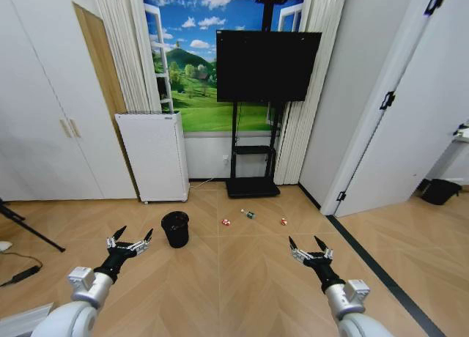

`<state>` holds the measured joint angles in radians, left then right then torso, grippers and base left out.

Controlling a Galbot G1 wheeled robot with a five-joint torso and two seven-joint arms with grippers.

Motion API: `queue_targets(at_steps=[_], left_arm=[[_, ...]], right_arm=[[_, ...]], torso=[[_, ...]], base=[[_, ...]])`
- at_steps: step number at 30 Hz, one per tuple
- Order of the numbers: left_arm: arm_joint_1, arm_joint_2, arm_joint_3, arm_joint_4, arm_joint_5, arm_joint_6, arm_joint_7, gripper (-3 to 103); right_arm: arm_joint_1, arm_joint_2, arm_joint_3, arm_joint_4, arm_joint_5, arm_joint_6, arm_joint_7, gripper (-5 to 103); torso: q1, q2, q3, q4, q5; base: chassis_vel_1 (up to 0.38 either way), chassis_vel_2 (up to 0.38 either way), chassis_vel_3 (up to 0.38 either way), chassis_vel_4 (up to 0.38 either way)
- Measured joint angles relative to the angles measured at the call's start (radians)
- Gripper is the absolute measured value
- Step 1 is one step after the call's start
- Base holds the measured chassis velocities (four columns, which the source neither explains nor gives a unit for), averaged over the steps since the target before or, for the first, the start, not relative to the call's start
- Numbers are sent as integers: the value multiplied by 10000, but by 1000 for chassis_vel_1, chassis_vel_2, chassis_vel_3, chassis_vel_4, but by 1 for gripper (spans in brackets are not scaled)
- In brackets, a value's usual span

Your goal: Pick up the trash bin and place the garbage on the floor into it.

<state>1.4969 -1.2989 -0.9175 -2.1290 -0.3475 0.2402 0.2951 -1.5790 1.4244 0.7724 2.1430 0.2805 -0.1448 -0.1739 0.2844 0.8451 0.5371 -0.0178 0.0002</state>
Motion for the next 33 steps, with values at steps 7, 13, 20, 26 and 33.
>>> queue_targets(at_steps=[7, 13, 20, 26, 33], left_arm=[[30, -50, -19, -63, 12, -4, -1, 100], [68, -93, -45, -144, 23, -2, -2, 100], [81, -103, -89, -202, 24, 10, -3, 100], [81, -138, -93, -214, 25, 19, -1, 100], [126, -208, -115, -212, 38, 19, 9, 100]], right_arm=[[-2, -10, 5, -4, 19, 28, -40, 100], [-30, -1, 20, -4, 24, 68, -87, 100], [-44, -1, 22, 2, 33, 104, -109, 100], [-54, -1, -10, 6, 27, 110, -117, 100], [-117, -6, -22, 31, 7, 119, -121, 100]], torso=[[1, 0, -1, 1, -4], [1, 0, 0, 5, -2], [-2, 0, -2, 2, -1], [0, -1, 0, -3, -3], [-1, 1, -2, 4, -2]], base=[[-223, 228, 231, -224], [-208, 214, 206, -215], [-198, 215, 216, -211], [-220, 212, 219, -203], [-212, 214, 212, -209]])
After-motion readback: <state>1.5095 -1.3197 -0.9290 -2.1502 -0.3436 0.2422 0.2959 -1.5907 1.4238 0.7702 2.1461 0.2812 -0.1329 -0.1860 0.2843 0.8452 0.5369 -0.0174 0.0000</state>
